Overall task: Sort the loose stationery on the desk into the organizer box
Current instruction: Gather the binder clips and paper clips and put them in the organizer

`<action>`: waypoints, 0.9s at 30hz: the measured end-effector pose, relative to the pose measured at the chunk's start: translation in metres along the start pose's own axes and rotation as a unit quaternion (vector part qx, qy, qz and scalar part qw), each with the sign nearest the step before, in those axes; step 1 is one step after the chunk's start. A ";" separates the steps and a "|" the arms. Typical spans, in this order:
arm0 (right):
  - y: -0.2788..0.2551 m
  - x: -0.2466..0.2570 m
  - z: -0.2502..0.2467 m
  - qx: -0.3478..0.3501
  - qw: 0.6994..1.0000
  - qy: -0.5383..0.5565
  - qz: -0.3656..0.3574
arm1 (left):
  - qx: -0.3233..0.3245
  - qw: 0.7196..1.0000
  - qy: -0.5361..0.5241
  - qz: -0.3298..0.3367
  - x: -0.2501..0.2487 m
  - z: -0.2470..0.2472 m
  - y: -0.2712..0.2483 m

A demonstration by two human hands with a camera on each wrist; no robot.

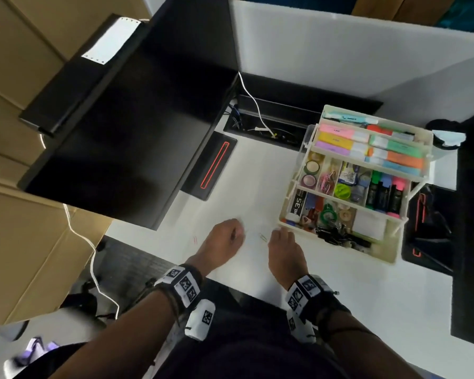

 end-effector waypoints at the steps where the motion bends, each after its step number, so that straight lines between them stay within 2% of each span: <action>1: 0.001 0.001 0.000 0.005 1.000 0.010 -0.004 | 0.002 1.000 -0.007 0.001 0.004 -0.004 -0.010; 4: 0.010 0.000 0.000 0.023 0.997 0.077 -0.011 | -0.016 1.000 -0.022 -0.012 0.016 -0.013 -0.033; 7: 0.015 -0.006 -0.002 0.025 0.982 0.188 -0.012 | -0.078 0.994 -0.017 -0.077 0.030 -0.023 -0.047; 10: 0.012 -0.013 -0.007 0.010 0.968 0.249 -0.016 | -0.147 0.977 -0.004 -0.154 0.049 -0.035 -0.058; 13: 0.015 -0.017 -0.004 0.020 0.957 0.287 -0.037 | -0.140 0.969 0.013 -0.201 0.069 -0.041 -0.068; 16: 0.023 -0.016 0.004 0.018 0.960 0.275 -0.042 | -0.117 0.971 0.039 -0.205 0.077 -0.040 -0.071; 20: 0.023 -0.010 0.003 -0.043 0.965 0.246 -0.084 | -0.091 0.972 0.118 -0.181 0.077 -0.039 -0.058; 27: 0.032 -0.001 -0.001 -0.060 0.977 0.197 -0.061 | -0.111 0.966 0.164 -0.166 0.072 -0.049 -0.039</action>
Point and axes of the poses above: each hand's wrist, its own y-axis towards the middle knuckle, its own z-axis out of the palm, x = y × z, the point moved 1 cm from there along y, towards the middle knuckle, and after that the axes turned 2 degrees about x, right-handed, at the moved point
